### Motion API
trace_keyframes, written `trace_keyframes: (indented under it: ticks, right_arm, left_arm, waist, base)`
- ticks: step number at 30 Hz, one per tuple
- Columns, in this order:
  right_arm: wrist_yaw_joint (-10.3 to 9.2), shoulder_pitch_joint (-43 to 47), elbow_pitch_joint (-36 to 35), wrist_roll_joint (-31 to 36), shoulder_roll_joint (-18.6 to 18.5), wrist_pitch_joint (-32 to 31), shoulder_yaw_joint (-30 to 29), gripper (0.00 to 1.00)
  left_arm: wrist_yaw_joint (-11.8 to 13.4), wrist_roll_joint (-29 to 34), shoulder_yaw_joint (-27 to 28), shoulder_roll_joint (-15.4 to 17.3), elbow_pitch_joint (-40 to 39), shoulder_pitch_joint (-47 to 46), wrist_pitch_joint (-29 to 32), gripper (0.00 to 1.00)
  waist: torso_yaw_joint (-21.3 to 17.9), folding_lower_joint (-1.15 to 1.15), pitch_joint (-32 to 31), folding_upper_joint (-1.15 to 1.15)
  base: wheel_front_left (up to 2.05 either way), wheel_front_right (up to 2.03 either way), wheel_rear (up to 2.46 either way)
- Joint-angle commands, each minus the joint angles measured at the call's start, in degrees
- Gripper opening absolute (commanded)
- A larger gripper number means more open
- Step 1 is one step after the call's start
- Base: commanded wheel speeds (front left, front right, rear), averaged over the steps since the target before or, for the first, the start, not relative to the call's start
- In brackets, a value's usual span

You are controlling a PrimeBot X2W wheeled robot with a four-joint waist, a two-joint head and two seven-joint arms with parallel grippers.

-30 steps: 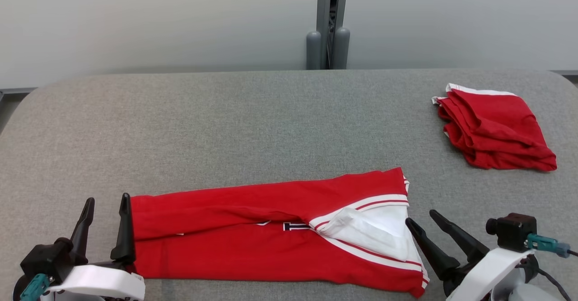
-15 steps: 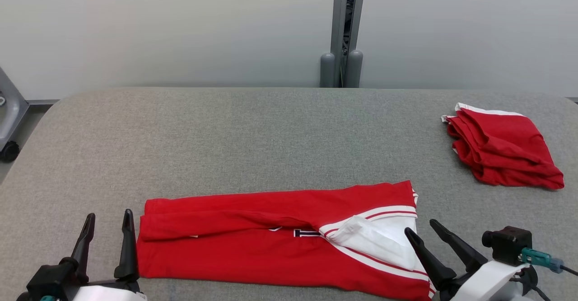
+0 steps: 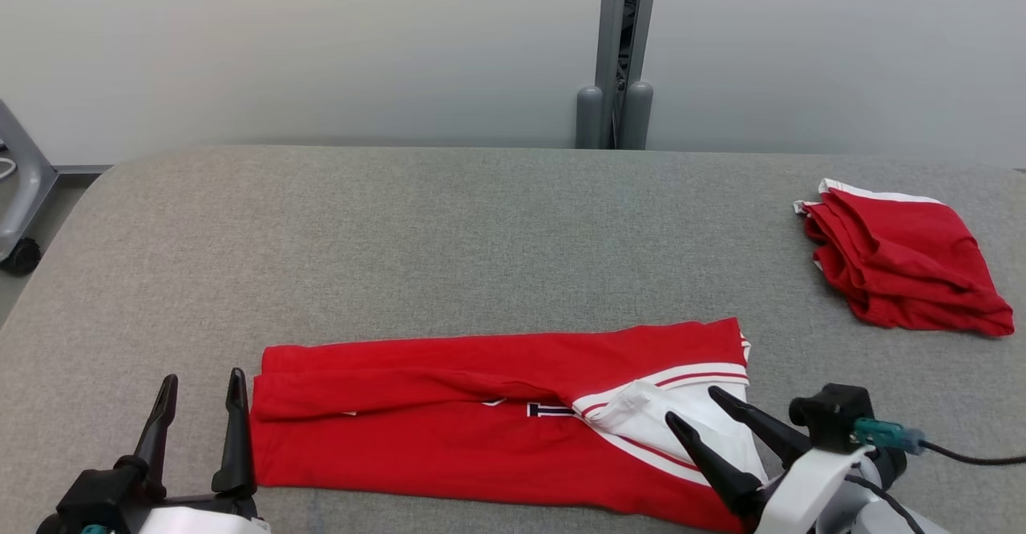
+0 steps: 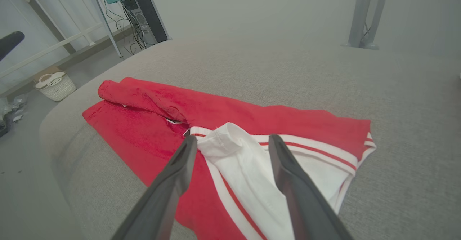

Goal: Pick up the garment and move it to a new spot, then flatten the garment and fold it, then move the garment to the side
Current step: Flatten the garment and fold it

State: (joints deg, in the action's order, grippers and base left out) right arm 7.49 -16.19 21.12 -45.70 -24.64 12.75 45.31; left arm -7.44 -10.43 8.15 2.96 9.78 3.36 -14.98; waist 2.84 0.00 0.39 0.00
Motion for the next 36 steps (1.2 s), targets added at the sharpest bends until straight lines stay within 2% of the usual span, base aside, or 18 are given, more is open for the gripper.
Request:
trace_keyframes:
  ticks: [1,5,9,19,20,21,22,23,29,36]
  right_arm:
    - [0.00,-1.69,0.49,1.04,-0.10,-1.16,1.48,1.00]
    - [0.00,-6.17,2.34,2.04,0.07,-3.52,5.39,1.00]
    - [0.00,-9.40,5.06,0.33,0.35,-5.16,8.85,1.00]
    - [0.00,-17.29,13.73,-2.92,0.71,-5.97,18.32,1.00]
    - [0.00,-17.75,14.18,-3.50,0.68,-5.66,18.89,0.80]
    - [0.00,-18.05,14.33,-4.18,0.76,-5.56,19.57,0.49]
    - [0.00,-18.42,14.39,-4.86,0.74,-5.47,20.16,0.10]
    - [0.00,-18.81,14.49,-5.53,0.61,-5.01,20.73,0.00]
    - [0.00,-19.88,13.89,-8.66,-0.07,-3.03,23.80,0.00]
    - [0.00,-17.95,7.75,-11.52,-2.73,-0.55,25.74,0.00]
  left_arm:
    - [-0.02,0.46,-0.33,0.10,-0.29,-0.64,-0.16,1.00]
    - [-0.02,0.17,-1.41,0.08,-0.30,-1.30,-0.16,1.00]
    - [0.31,-0.88,-2.30,0.07,-0.34,-1.37,-0.16,1.00]
    - [0.76,-1.64,-3.94,0.06,-0.22,-2.50,-0.16,1.00]
    - [0.78,-1.69,-3.99,0.06,-0.19,-2.53,-0.16,1.00]
    - [0.82,-1.73,-4.01,0.07,-0.14,-2.54,-0.16,1.00]
    - [0.86,-1.81,-4.04,0.06,-0.12,-2.59,-0.16,1.00]
    - [0.92,-1.87,-4.03,0.06,-0.11,-2.63,-0.16,1.00]
    - [1.12,-1.89,-3.71,0.06,0.14,-2.62,-0.17,1.00]
    - [0.98,-2.04,-3.52,0.06,0.26,-2.35,-0.17,1.00]
  waist:
    - [0.33,0.00,0.16,0.00]
    - [1.52,0.00,0.40,0.00]
    - [2.77,0.00,0.81,0.00]
    - [5.96,0.00,2.52,0.00]
    - [6.14,0.00,2.60,0.00]
    - [6.26,0.00,2.68,0.00]
    - [6.36,0.00,2.75,0.00]
    - [6.43,0.00,2.83,0.00]
    - [5.88,0.00,2.87,0.00]
    - [4.36,0.00,2.91,0.00]
  base:
    - [0.00,0.00,0.00]
    - [0.00,0.00,0.00]
    - [0.00,0.00,0.00]
    - [0.00,0.00,0.00]
    - [0.00,0.00,0.00]
    - [0.00,0.00,0.00]
    - [0.00,0.00,0.00]
    - [0.00,0.00,0.00]
    - [0.00,0.00,0.00]
    - [0.00,0.00,0.00]
